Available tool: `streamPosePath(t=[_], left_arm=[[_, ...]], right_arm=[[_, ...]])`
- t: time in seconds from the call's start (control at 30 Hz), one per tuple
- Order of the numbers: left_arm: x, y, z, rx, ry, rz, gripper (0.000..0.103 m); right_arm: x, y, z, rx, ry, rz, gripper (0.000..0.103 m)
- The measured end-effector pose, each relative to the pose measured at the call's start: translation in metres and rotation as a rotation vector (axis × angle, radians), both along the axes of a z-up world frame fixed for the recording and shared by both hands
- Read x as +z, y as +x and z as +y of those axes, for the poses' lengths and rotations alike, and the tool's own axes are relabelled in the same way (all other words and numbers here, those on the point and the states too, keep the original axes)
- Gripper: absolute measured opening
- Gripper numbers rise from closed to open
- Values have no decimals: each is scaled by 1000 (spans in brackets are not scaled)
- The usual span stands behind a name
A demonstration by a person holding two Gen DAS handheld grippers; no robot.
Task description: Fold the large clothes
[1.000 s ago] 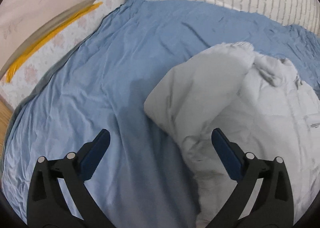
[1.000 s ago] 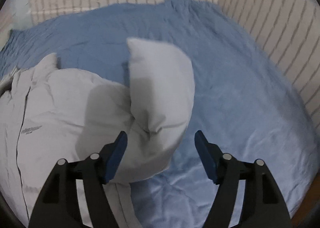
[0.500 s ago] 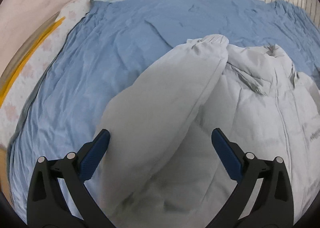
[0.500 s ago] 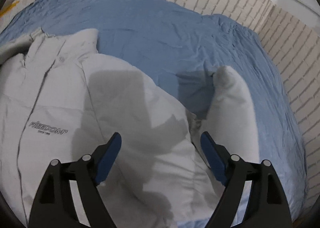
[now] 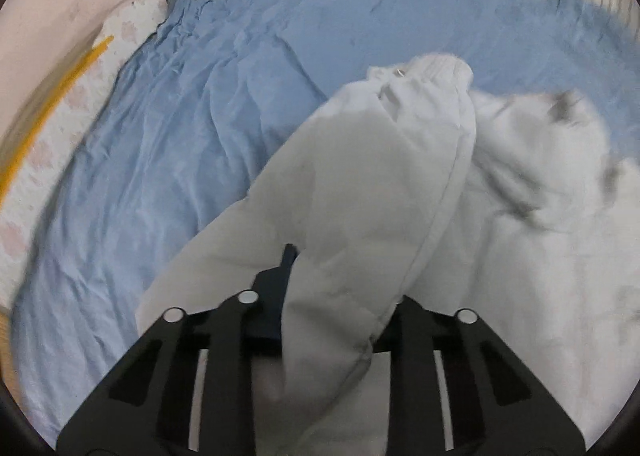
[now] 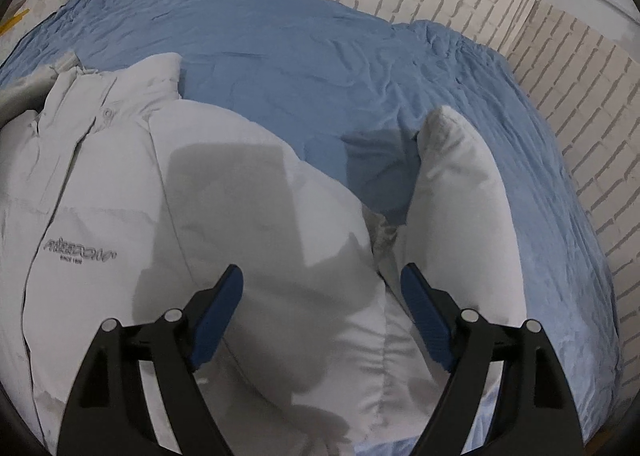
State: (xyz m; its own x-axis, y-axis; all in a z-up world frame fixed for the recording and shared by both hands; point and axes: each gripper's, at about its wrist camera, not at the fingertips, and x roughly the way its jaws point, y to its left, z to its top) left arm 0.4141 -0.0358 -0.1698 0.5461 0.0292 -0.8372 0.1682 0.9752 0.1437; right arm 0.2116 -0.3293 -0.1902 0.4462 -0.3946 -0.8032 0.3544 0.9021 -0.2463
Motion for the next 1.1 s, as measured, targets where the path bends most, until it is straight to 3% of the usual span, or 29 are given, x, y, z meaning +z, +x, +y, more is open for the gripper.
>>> streamPosePath(t=[0.13, 0.27, 0.37, 0.47, 0.57, 0.6, 0.63, 0.7, 0.9, 0.93, 1.03, 1.1], left_arm=[[22, -52, 18, -94, -144, -44, 18], [15, -109, 3, -224, -95, -37, 18], [0, -121, -9, -234, -34, -28, 21], [2, -128, 0, -206, -74, -17, 25], [11, -142, 10, -195, -95, -20, 38], [16, -148, 10, -194, -87, -29, 52], [22, -156, 12, -190, -78, -50, 76], [35, -167, 26, -165, -60, -102, 96], [63, -178, 78, -71, -141, -127, 100], [64, -174, 87, -49, -130, -128, 100], [56, -152, 108, 38, 3, -115, 100], [44, -138, 112, 46, 51, -96, 100]], right_arm=[[-3, -12, 5, 10, 5, -3, 81], [-4, -27, 7, 2, 14, -2, 81], [0, -35, 6, -12, 41, 0, 81], [5, -39, 6, -26, 93, -1, 81], [11, -39, 15, -10, 110, -17, 82], [14, -39, 19, -3, 112, -22, 82], [16, -36, 23, 5, 116, -28, 82], [21, -30, 34, 25, 133, -41, 82], [26, 1, 76, 111, 203, -51, 82], [26, 7, 83, 126, 219, -54, 82], [29, 27, 109, 174, 269, -58, 82], [29, 41, 128, 210, 301, -51, 82]])
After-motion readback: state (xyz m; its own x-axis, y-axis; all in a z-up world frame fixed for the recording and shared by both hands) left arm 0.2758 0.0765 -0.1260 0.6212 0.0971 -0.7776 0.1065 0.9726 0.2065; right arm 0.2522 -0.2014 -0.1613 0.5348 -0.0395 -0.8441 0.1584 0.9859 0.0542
